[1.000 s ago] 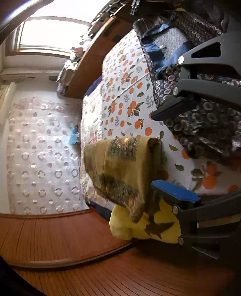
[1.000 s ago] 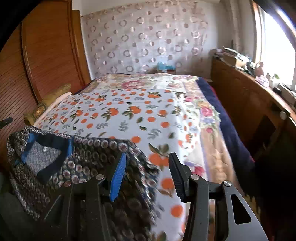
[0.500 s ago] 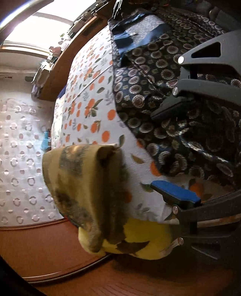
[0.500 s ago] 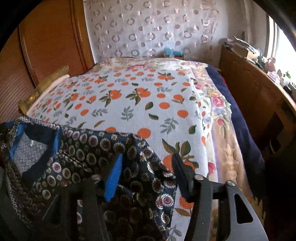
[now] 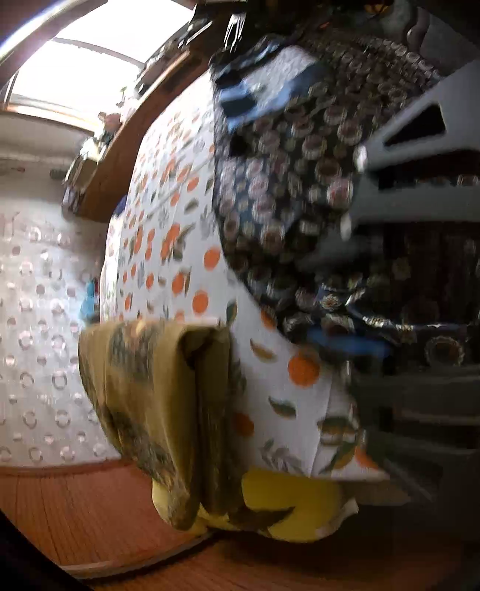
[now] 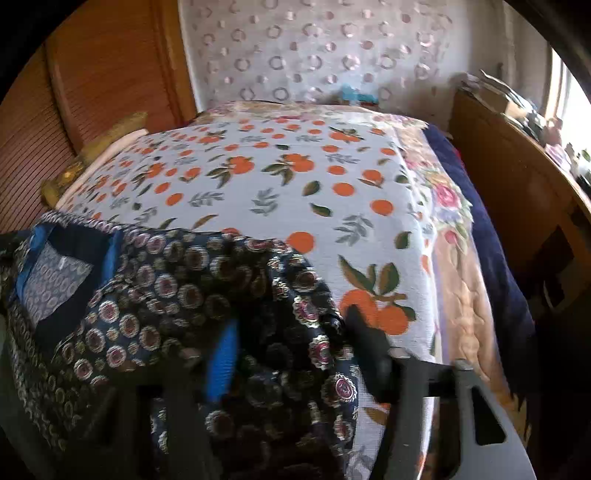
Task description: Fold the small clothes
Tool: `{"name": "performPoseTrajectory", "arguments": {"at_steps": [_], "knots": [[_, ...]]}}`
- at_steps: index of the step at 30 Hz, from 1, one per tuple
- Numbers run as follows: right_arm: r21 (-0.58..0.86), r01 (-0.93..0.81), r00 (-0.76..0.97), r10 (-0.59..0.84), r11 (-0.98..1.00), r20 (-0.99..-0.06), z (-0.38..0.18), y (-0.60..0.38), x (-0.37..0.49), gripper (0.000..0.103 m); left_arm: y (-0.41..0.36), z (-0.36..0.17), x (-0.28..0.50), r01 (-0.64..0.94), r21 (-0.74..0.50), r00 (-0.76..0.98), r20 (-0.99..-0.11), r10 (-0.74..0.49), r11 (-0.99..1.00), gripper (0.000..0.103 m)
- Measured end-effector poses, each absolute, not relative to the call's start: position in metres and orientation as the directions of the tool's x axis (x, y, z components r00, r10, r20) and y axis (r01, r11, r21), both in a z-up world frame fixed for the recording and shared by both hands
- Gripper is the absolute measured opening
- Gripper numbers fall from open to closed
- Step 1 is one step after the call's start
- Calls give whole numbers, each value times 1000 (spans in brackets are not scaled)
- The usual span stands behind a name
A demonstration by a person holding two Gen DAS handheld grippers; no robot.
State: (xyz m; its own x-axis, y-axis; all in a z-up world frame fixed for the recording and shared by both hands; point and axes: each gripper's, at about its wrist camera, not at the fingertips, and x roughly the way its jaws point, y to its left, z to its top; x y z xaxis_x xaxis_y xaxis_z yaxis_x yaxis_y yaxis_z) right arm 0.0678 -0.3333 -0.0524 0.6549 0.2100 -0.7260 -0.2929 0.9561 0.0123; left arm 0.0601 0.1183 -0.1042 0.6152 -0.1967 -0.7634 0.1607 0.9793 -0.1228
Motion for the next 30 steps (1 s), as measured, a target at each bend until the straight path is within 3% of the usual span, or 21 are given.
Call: {"name": "performPoseTrajectory", "arguments": {"at_steps": [3, 5, 9, 19, 25, 30], "knots": [[22, -346, 637, 252, 938, -729, -51, -327, 62, 14, 107, -95, 53, 184, -83, 635, -751, -183, 979, 10], [10, -367, 652, 264, 930, -711, -47, -324, 54, 9, 103, -79, 43, 193, -87, 674, -712, -197, 977, 9], [26, -369, 709, 300, 929, -638, -18, -330, 35, 7, 96, -35, 26, 199, -90, 760, -615, -211, 976, 9], [-71, -360, 878, 312, 930, -364, 125, -333, -2, 7, 101, 85, 32, 177, -61, 918, -349, -188, 982, 8], [-125, -307, 916, 257, 943, -308, 184, -328, 35, 7, 107, 120, 86, 125, -24, 948, -293, -126, 992, 8], [-148, -245, 925, 186, 958, -330, 176, -318, 80, 7, 109, 105, 134, 73, -8, 938, -340, -71, 997, 8]]}}
